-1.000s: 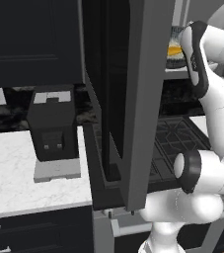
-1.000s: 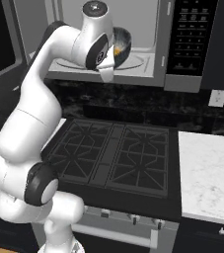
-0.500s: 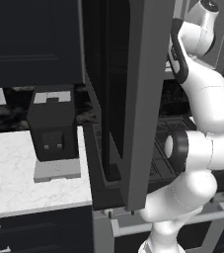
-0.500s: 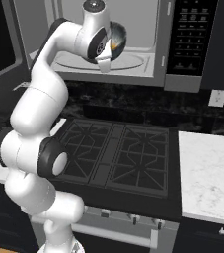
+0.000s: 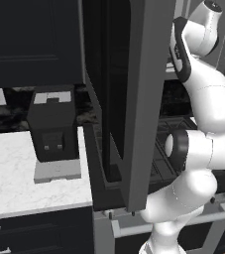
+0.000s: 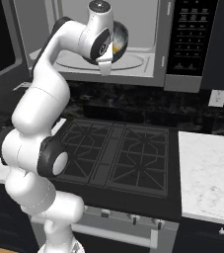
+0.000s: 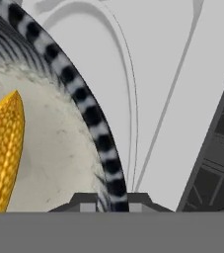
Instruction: Pick the corn from the sink and place it in the bowl. Then pick the bowl and place it in the microwave. Then close the microwave door and press the start button.
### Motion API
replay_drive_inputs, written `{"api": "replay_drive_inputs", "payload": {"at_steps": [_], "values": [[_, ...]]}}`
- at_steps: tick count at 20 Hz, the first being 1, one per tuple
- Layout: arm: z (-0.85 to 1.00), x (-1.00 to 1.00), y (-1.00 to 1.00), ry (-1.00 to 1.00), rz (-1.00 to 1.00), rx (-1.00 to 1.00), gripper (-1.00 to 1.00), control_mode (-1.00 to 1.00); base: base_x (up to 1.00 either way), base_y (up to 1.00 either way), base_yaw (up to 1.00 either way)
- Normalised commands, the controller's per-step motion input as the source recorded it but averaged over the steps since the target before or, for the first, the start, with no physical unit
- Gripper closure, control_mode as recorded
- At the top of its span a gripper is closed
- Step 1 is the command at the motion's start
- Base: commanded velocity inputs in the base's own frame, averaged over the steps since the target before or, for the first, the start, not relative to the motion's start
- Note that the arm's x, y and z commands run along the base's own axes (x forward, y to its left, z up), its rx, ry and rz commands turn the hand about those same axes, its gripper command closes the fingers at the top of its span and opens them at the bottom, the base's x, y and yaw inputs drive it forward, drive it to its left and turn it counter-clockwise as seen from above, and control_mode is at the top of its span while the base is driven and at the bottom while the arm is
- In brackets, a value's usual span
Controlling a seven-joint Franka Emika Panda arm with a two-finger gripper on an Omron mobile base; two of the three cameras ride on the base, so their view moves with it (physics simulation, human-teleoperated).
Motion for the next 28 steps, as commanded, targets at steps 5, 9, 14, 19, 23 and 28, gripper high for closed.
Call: {"api": "replay_drive_inputs", "payload": {"at_steps": [5,9,14,19,23,28], "values": [[-0.14,0.02,0.1,0.14,0.02,0.03,1.0,-1.0,0.0,0.0,0.0],[0.0,-0.15,0.03,0.02,0.0,0.0,-1.0,-1.0,0.0,0.0,0.0],[0.0,-0.81,0.0,-0.13,0.0,0.0,-1.0,-1.0,0.0,0.0,0.0],[-0.05,-1.0,0.03,-0.2,0.0,0.0,-1.0,-1.0,0.0,0.0,0.0],[-0.21,-1.0,0.08,-0.17,0.0,0.0,-1.0,-1.0,0.0,0.0,0.0],[-0.36,-0.96,0.06,-0.06,0.0,-0.04,-1.0,-1.0,0.0,0.0,0.0]]}}
